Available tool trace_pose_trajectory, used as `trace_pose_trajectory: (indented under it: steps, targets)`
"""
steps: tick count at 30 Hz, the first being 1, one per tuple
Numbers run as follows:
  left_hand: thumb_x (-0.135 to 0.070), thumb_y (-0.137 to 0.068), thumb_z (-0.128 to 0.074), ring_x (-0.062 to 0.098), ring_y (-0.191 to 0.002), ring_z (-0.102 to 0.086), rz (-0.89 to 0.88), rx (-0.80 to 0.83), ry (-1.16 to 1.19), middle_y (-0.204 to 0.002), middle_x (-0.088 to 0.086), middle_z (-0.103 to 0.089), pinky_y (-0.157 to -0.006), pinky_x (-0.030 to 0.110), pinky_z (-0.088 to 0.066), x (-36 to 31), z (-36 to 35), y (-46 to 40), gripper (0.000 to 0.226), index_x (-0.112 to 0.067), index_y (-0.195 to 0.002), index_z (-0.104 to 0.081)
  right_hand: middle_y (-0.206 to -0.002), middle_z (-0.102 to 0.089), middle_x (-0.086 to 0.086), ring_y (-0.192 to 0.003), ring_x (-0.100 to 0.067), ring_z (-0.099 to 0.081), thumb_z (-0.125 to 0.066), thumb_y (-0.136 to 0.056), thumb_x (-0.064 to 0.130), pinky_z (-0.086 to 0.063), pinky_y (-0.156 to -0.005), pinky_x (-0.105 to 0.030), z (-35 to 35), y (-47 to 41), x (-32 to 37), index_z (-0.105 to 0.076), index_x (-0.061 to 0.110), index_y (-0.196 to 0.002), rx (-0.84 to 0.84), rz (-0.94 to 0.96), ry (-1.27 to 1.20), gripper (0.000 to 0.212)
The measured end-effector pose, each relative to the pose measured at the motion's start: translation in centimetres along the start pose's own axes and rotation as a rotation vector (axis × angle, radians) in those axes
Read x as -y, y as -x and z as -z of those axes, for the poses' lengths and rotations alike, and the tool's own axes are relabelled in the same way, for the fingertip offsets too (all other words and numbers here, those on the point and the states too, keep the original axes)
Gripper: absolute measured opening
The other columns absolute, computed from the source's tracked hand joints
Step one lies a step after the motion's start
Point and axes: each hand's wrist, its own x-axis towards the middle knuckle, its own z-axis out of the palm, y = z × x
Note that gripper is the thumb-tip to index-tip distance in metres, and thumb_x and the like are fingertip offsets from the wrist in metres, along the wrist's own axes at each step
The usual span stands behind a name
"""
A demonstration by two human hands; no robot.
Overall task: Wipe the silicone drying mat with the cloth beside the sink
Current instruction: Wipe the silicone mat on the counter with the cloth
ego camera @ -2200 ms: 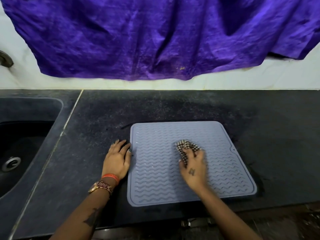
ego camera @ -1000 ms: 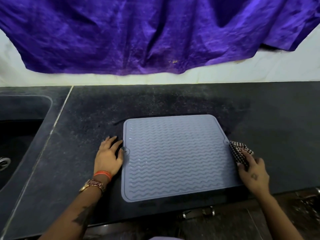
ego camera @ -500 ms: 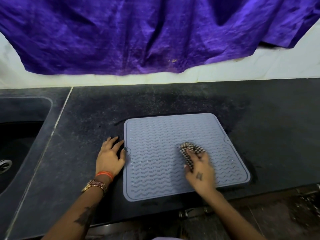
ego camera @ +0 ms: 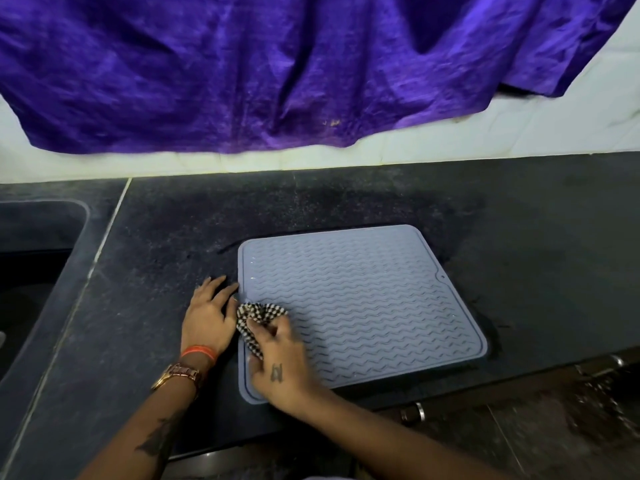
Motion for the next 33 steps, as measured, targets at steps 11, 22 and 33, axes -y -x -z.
trace_pose_trajectory:
  steps: [11,22,33]
  targets:
    - [-0.042,-0.082,-0.041,0.032,-0.135,-0.033,-0.003,0.006,-0.068,-0.137,0.013,-0.050,-0.116,0.043,-0.021,-0.1,0.1,0.2,0.051,-0.012,-0.116,-0.064,-0.109,-0.065,0.004,-0.094,-0.006,-0.064,-0.067,-0.078,-0.002,-0.049,-0.082,-0.016,12.7,4.6,-10.7,-0.061,0.022,-0.117,-0.167,-0.337,-0.813,0.046]
    - [-0.043,-0.081,-0.042,0.033,-0.135,-0.033,-0.001,0.013,-0.084,-0.138,0.014,-0.049,-0.115,0.046,-0.021,-0.3,0.1,0.3,0.053,-0.010,-0.118,-0.063,-0.109,-0.052,-0.024,-0.091,-0.043,-0.056,-0.067,-0.075,-0.004,-0.047,-0.080,-0.042,15.5,10.3,-20.2,-0.060,0.007,-0.121,-0.510,-0.485,0.254,0.047]
    - [-0.043,-0.083,-0.039,0.031,-0.136,-0.031,-0.001,0.018,-0.053,-0.140,0.012,-0.047,-0.115,0.046,-0.023,-0.3,0.1,0.4,0.054,-0.011,-0.119,-0.062,-0.129,-0.044,-0.008,-0.113,-0.022,-0.049,-0.063,-0.082,0.017,-0.034,-0.098,-0.022,8.8,8.9,-11.2,-0.053,0.026,-0.129,-0.294,-0.285,0.095,0.048]
